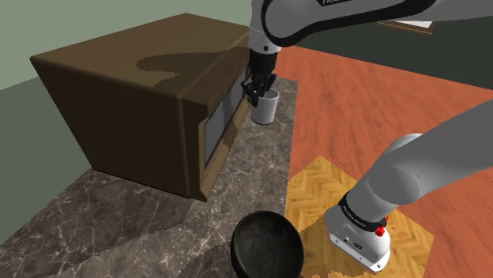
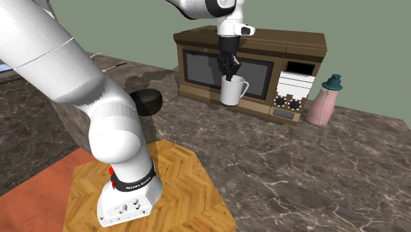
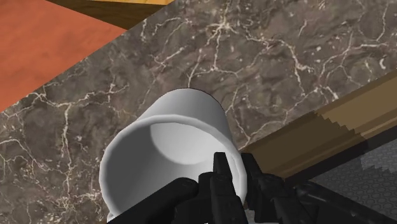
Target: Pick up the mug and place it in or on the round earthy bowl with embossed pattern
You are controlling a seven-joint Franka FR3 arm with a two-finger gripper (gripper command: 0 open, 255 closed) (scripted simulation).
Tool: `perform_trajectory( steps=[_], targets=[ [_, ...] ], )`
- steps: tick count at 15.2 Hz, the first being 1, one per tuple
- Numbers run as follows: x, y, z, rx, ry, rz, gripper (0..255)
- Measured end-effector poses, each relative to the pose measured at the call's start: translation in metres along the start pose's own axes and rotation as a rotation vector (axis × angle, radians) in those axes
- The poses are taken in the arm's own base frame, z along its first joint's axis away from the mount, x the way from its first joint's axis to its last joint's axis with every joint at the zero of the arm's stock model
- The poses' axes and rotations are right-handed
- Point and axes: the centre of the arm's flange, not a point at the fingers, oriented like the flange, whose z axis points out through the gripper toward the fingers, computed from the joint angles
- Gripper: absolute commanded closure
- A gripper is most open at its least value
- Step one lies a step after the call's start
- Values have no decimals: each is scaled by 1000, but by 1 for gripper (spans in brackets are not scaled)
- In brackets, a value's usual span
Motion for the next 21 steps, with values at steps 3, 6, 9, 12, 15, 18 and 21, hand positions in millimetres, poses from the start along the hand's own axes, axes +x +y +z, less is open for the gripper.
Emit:
perform_trajectory(
  steps=[3,6,9,12,15,18,21],
  targets=[
    [0,1,-16,0,0,0,255],
    [-1,1,-31,0,0,0,255],
    [-20,-18,-36,0,0,-1,255],
    [-50,-44,-43,0,1,-1,255],
    [-79,-71,-43,0,0,-1,255],
    [-109,-95,-46,0,1,-1,255],
    [-136,-118,-54,0,1,-1,255]
  ],
)
